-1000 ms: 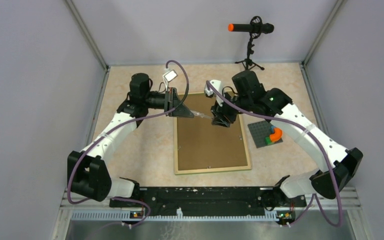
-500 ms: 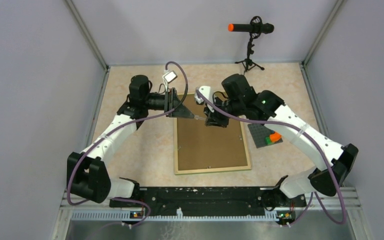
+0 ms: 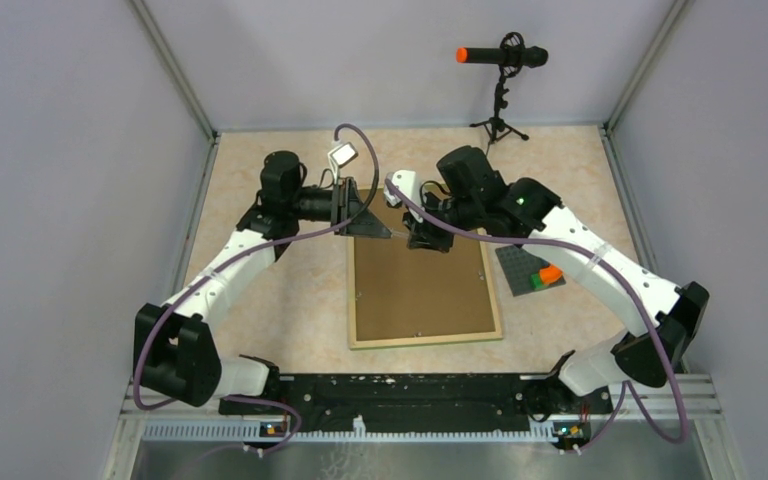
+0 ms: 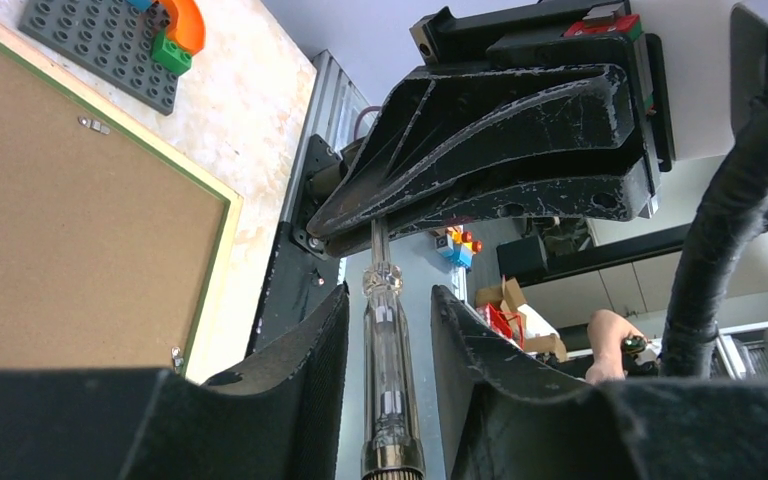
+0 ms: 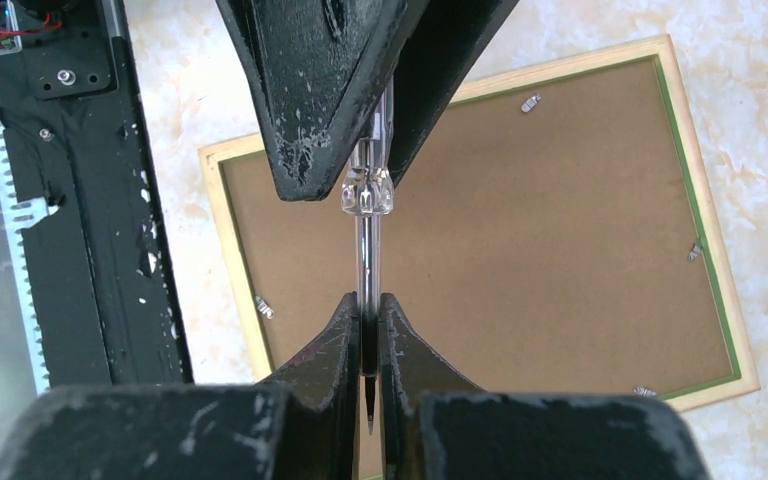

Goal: Take the photo out of the frame

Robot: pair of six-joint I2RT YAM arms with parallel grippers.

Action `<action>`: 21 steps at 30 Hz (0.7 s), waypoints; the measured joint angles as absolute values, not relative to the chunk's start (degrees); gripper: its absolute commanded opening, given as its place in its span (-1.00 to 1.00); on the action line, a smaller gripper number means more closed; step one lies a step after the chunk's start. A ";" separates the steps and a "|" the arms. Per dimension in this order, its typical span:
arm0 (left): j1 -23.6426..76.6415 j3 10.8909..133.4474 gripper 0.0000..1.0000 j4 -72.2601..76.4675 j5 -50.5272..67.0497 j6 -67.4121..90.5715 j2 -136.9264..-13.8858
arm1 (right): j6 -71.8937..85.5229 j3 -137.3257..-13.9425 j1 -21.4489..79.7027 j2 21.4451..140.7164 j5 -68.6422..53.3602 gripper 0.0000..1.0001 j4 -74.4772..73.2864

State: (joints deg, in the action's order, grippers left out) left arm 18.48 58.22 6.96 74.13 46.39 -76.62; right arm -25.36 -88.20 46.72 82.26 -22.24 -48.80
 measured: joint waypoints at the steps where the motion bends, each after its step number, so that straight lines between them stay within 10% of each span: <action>1: 18.57 58.11 -0.27 7.03 74.13 46.39 -76.62 | -25.36 -88.20 46.72 82.26 -22.24 -1.00 -48.86; 8: 18.70 57.87 -0.74 7.31 73.82 46.09 -76.62 | -25.32 -88.27 46.72 82.37 -22.39 -0.96 -48.80; 14: 18.70 57.71 -1.00 5.82 73.60 42.87 -76.49 | -24.18 -88.44 46.17 82.59 -22.70 0.05 -48.88; 21: 16.73 63.77 -1.00 -12.29 69.28 24.62 -76.84 | -20.32 -88.44 34.15 82.83 -30.57 0.29 -48.23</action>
